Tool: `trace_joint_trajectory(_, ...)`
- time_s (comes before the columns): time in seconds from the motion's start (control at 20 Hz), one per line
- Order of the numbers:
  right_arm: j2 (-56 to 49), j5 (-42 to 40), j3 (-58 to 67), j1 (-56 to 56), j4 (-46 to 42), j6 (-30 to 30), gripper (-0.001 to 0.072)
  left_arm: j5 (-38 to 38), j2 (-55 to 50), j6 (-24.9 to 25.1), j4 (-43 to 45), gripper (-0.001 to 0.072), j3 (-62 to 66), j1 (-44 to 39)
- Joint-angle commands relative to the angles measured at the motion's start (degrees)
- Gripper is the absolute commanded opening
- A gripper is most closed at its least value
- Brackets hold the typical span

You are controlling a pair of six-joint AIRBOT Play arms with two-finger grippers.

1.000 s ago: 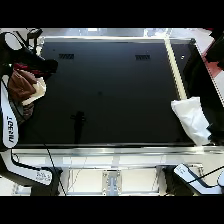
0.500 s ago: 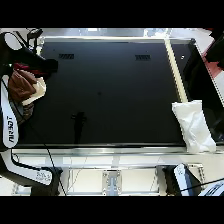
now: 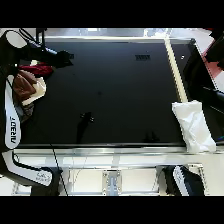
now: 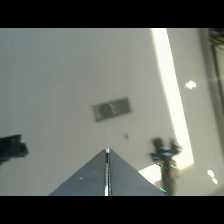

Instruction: Fold the shirts.

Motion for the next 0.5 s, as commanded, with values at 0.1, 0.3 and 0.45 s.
trace_joint_trajectory(0.1,-0.37,3.13,0.22,7.72,1.27,-1.44,0.0369,-2.14,-0.04,-2.36,-2.01,0.0011,0.0,-2.75)
trace_joint_trajectory(0.3,-0.37,3.04,0.22,7.72,1.33,-1.49,0.0368,-2.12,-0.04,-2.36,-2.01,0.0011,0.0,-2.8)
trace_joint_trajectory(0.45,-0.37,3.06,0.22,7.72,1.33,-1.46,0.0369,-2.12,-0.04,-2.36,-2.01,0.0011,0.0,-2.78)
